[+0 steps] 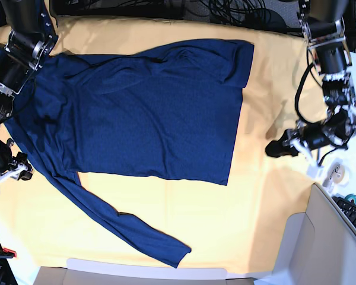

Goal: Fold the T-shirt properly
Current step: 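Move both grippers down the shirt's sides toward the hem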

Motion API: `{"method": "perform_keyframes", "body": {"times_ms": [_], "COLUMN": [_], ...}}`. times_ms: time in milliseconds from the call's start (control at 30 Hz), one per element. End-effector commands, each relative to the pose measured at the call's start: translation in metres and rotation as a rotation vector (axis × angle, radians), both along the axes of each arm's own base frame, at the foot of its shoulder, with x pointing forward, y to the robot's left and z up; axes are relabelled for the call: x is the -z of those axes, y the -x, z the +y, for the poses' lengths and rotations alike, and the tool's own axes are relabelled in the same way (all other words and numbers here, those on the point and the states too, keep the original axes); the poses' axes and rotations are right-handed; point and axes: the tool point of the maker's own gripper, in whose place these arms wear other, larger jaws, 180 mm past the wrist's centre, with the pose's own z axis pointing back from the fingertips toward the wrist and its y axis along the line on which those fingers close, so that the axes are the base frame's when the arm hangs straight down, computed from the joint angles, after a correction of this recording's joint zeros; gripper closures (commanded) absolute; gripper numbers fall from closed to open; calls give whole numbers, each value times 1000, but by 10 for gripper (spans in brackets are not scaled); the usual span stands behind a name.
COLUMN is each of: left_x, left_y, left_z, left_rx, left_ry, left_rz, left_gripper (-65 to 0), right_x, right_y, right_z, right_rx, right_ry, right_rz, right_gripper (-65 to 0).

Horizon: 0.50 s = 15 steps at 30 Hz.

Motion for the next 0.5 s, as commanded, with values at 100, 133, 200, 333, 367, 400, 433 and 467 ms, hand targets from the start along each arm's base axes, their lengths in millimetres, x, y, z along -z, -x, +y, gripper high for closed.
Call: {"method": "perform_keyframes", "body": {"times_ms": [100,133,200,333,367,400,433,467], "left_x": [-5,0,12,28,29,29,30,29], "left_y": [-32,-37,-44,-55,-58,-63,-66,-69], "left_z": [-11,-16,-22,-25,-29,-35,-38,-37], "left_rx": [-4,3,1,-15,-16,-13,-12,-18], "left_ry": [9,6,-3,-30,-33,-31,-32,-34], "left_rz": [-34,-23,2,24,23,20,23,24], "left_gripper": [-188,-188,-197,-236,-243,-246,-248,-248], "right_x": [-25,-25,-23,-19,-18,-15,-11,-8], "right_y": [-12,-12,-10,-6,-5,-4,-4,-4], "right_z": [-15,-17,-25,-40,-43,-46,-48,-50], "right_rx": [22,29,46,80,88,96,100,103], "right_ry": [72,86,125,209,228,244,250,249], "right_rz": [-79,-81,-66,-32,-28,-16,-8,-4], "right_gripper": [-199,-199,-199,-199,-199,-199,-199,-199]}}
